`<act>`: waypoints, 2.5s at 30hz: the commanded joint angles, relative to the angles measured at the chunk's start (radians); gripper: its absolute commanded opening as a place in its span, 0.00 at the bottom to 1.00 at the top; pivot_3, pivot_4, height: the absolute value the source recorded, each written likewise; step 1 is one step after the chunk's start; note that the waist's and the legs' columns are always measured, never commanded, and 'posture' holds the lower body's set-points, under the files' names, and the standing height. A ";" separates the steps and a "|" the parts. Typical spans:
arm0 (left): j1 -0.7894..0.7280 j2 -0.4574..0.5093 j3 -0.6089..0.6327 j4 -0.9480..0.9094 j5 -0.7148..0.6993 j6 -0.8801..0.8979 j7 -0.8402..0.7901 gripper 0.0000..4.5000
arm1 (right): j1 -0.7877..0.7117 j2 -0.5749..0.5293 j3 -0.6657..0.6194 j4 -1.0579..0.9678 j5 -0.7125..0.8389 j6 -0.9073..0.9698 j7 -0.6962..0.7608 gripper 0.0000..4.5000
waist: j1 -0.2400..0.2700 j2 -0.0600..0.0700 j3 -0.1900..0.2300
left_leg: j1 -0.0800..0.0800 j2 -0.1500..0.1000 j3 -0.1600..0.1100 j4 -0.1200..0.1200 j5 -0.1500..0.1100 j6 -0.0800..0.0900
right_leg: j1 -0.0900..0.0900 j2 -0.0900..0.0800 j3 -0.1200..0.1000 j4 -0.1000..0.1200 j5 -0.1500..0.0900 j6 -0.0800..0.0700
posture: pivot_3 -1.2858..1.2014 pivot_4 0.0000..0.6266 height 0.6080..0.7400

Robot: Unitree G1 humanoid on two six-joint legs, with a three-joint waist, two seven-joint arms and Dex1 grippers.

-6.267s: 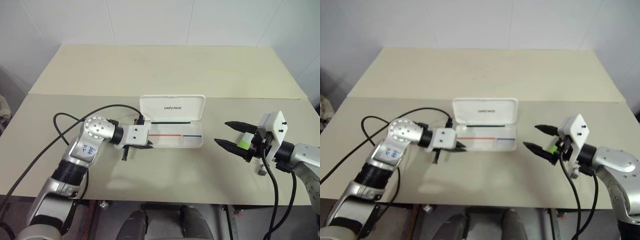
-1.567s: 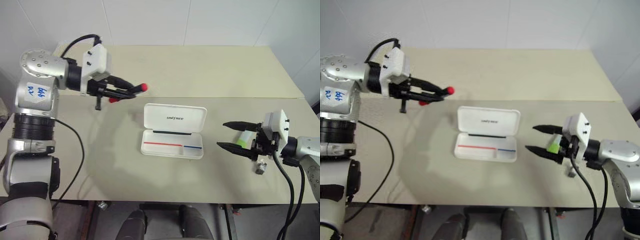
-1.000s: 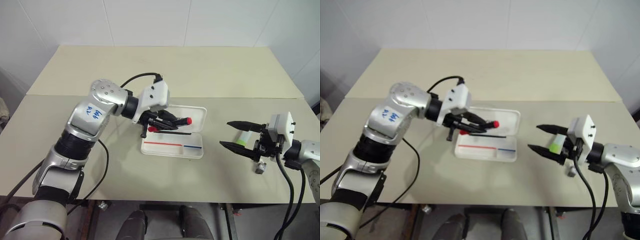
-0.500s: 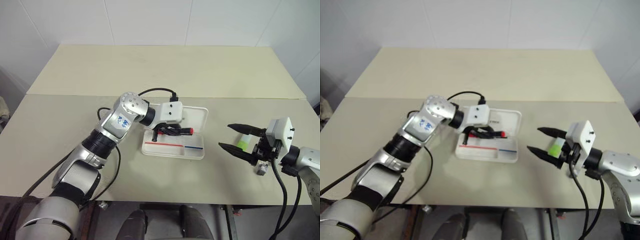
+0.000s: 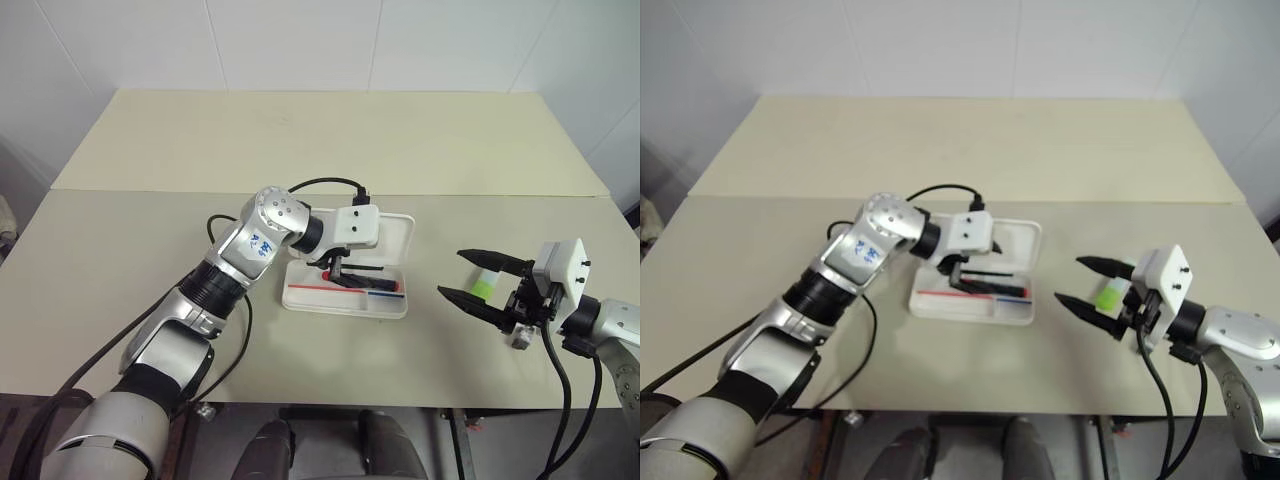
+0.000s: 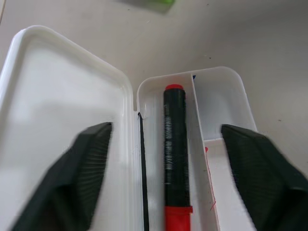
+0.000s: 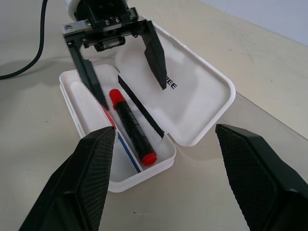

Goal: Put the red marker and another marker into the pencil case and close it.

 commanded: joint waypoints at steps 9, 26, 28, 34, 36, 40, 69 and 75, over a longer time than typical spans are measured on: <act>0.101 0.040 0.111 -0.212 -0.094 0.055 -0.004 0.99 | -0.039 -0.018 -0.025 0.053 -0.080 0.011 -0.079 0.78 | -0.003 0.000 0.000 | 0.001 0.000 0.000 0.000 0.000 0.000 | 0.000 0.000 0.000 0.001 0.000 0.000 | 0.52 0.24 1.00; 0.409 0.234 0.343 -0.376 -0.328 -0.156 -0.115 0.99 | -0.138 0.254 -0.040 0.218 -0.300 0.239 -0.678 0.78 | -0.001 0.001 0.000 | 0.002 0.000 0.001 -0.001 0.001 -0.001 | 0.000 0.000 0.002 0.003 0.001 -0.002 | 0.52 0.24 1.00; 0.412 0.250 0.352 -0.368 -0.346 -0.162 -0.135 0.99 | -0.162 0.275 -0.041 0.239 -0.302 0.291 -0.725 0.78 | -0.001 0.001 0.000 | 0.003 0.000 0.000 -0.001 0.001 -0.001 | 0.000 0.000 0.002 0.003 0.001 -0.002 | 0.52 0.24 1.00; 0.424 0.283 0.403 -0.358 -0.409 -0.188 -0.171 0.99 | -0.207 0.311 -0.031 0.244 -0.280 0.410 -0.776 0.78 | -0.003 0.001 -0.001 | 0.003 0.000 0.000 -0.001 0.001 -0.001 | 0.000 0.000 0.002 0.003 0.001 -0.002 | 0.52 0.24 1.00; 0.424 0.291 0.410 -0.350 -0.406 -0.197 -0.166 0.99 | -0.224 0.318 -0.035 0.242 -0.268 0.446 -0.784 0.78 | -0.003 0.001 -0.001 | 0.003 0.000 0.001 -0.001 0.001 -0.001 | 0.000 0.000 0.002 0.003 0.001 -0.002 | 0.52 0.24 1.00; 0.421 0.303 0.421 -0.340 -0.403 -0.206 -0.159 0.99 | -0.262 0.324 -0.035 0.209 -0.238 0.526 -0.784 0.78 | -0.004 0.001 -0.001 | 0.004 0.000 0.000 -0.001 0.001 -0.001 | 0.000 0.000 0.002 0.003 0.001 -0.002 | 0.52 0.24 1.00; 0.387 0.293 0.406 -0.299 -0.383 -0.241 -0.110 1.00 | -0.383 0.221 0.056 0.385 -0.418 0.644 -0.852 0.29 | 0.003 0.001 -0.001 | 0.002 0.000 0.000 -0.002 0.001 0.000 | 0.001 0.000 0.002 0.000 0.002 -0.002 | 0.52 0.24 1.00; 0.381 0.291 0.405 -0.293 -0.384 -0.243 -0.110 1.00 | -0.374 0.216 0.062 0.367 -0.406 0.643 -0.816 0.24 | 0.003 0.001 -0.001 | 0.002 0.000 0.000 -0.003 0.001 0.000 | 0.001 0.000 0.001 -0.001 0.002 -0.002 | 0.52 0.24 1.00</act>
